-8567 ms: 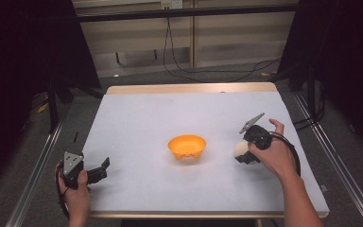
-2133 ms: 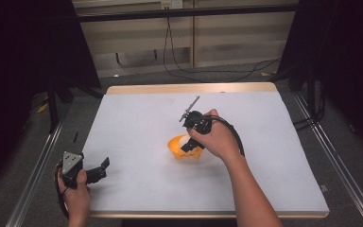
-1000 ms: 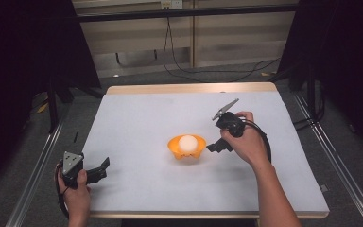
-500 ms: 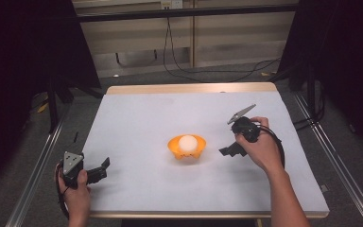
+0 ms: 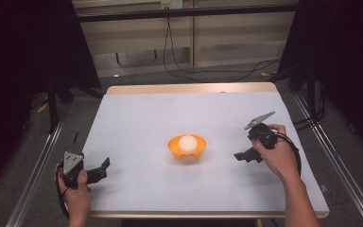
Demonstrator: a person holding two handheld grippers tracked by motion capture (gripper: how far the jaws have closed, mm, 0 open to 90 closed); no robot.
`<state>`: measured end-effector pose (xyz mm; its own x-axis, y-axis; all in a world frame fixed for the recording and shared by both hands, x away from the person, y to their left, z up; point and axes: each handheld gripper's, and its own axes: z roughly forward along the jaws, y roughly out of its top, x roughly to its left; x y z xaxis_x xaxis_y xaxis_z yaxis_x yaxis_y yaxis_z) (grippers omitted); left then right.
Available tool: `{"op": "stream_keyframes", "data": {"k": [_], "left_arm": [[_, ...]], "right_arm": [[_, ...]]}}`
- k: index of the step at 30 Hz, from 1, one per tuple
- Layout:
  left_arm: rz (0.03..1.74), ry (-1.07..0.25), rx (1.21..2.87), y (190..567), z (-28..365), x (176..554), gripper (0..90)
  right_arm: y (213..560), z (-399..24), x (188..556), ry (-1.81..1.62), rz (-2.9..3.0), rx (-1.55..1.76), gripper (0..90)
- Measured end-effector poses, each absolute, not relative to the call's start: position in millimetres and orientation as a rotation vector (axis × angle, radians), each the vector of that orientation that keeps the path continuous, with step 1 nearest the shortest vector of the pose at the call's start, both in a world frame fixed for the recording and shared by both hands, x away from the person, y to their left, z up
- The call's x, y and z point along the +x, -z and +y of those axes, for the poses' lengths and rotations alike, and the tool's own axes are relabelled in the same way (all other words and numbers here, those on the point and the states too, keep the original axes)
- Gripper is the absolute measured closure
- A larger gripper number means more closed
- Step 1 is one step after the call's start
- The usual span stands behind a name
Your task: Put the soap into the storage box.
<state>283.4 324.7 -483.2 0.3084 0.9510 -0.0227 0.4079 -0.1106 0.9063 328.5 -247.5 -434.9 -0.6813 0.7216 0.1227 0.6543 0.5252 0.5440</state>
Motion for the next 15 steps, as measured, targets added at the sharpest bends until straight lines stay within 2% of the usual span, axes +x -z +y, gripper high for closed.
{"op": "stream_keyframes", "data": {"k": [15], "left_arm": [[1.240, -0.777, 1.687, 483.1, 324.6, 282.9, 0.0]], "right_arm": [[446.6, -290.3, 305.1, -0.890, 2.551, 1.293, 0.0]]}}
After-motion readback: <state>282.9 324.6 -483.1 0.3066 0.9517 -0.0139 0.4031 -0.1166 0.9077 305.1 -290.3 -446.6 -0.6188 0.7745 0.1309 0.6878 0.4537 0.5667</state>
